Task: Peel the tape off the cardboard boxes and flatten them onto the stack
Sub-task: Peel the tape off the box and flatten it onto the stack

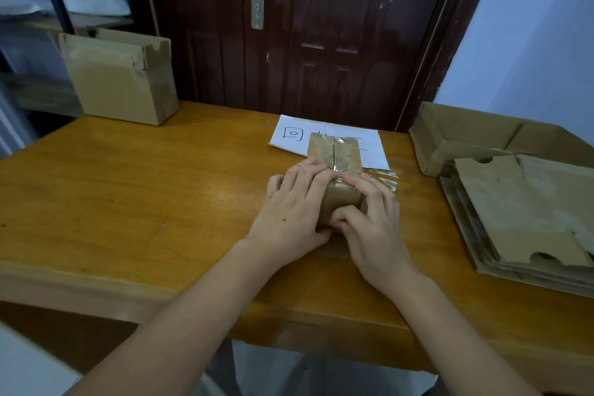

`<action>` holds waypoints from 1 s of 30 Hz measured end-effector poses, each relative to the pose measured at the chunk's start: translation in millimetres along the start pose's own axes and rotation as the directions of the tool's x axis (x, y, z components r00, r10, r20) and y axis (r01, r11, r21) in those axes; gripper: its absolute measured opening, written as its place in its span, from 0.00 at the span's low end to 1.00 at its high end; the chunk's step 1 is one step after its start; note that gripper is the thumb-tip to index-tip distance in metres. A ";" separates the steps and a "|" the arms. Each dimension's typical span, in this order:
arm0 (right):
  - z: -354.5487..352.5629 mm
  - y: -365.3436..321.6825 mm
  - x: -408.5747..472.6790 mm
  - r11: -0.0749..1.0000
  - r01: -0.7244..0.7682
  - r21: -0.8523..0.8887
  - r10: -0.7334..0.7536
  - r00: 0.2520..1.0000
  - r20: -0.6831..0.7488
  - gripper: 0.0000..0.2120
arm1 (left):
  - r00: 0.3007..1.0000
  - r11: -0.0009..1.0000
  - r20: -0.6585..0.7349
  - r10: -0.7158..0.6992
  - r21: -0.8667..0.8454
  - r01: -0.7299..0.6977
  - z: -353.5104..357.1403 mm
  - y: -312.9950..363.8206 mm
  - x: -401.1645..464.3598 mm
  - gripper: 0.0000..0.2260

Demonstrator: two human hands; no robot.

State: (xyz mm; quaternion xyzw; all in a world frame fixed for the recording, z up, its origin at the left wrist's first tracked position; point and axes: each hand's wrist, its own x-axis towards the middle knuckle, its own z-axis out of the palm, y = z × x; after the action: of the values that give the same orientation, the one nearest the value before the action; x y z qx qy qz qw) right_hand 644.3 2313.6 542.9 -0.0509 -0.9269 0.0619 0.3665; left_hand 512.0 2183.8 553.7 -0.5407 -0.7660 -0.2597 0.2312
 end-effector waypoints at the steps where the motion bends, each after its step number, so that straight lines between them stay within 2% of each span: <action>1: -0.2 -0.1 -0.3 1.000 -0.005 0.023 0.005 1.000 -0.011 0.07 | 1.000 1.000 -0.003 0.008 0.000 -0.008 0.0 -0.8 0.2 0.40; 8: -2.0 2.1 -2.9 0.997 -0.006 0.079 0.006 1.000 -0.008 0.06 | 0.999 0.998 0.028 0.025 -0.053 -0.024 -2.1 -6.6 0.4 0.38; 12: -0.5 5.7 -3.4 0.993 -0.003 0.122 0.005 1.000 -0.016 0.06 | 0.991 0.954 0.136 -0.002 -0.297 0.043 -9.3 -9.9 0.2 0.41; 14: 0.7 6.6 -3.6 0.987 -0.012 0.163 0.017 0.999 -0.028 0.06 | 0.986 0.905 0.168 0.010 -0.421 0.062 -15.7 -13.2 -1.1 0.36; 15: 1.1 6.6 -3.5 0.984 -0.017 0.180 0.023 0.999 -0.032 0.06 | 0.984 0.895 0.179 0.025 -0.441 0.057 -18.7 -14.9 -1.8 0.31; 17: 1.0 6.1 -2.8 0.978 -0.025 0.206 0.033 0.999 -0.035 0.06 | 0.976 0.909 0.210 0.051 -0.415 0.042 -23.9 -17.4 -2.4 0.18; 19: -0.1 5.5 -2.3 0.973 -0.032 0.230 0.042 0.998 -0.036 0.05 | 0.971 0.929 0.234 0.054 -0.368 0.037 -28.4 -17.6 -2.1 0.12; 24: -2.0 3.3 -3.8 0.958 -0.053 0.282 0.063 0.998 -0.026 0.06 | 0.985 0.969 0.157 0.078 -0.245 -0.037 -32.0 -13.3 0.7 0.11; 28: -0.9 5.6 -4.0 0.955 -0.060 0.292 0.066 0.998 -0.011 0.03 | 0.994 0.973 0.089 0.065 -0.225 -0.044 -27.6 -8.3 -0.2 0.04; 30: 0.4 5.7 -5.0 0.958 -0.057 0.283 0.063 0.998 -0.012 0.05 | 0.995 0.971 0.082 0.060 -0.236 -0.039 -25.3 -7.0 -1.2 0.02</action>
State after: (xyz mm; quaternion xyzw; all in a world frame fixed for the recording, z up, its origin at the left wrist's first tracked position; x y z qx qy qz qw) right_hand 647.9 2318.5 538.3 -0.0269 -0.9028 0.2040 0.3776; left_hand 507.7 2164.7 571.1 -0.5942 -0.7257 -0.3182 0.1382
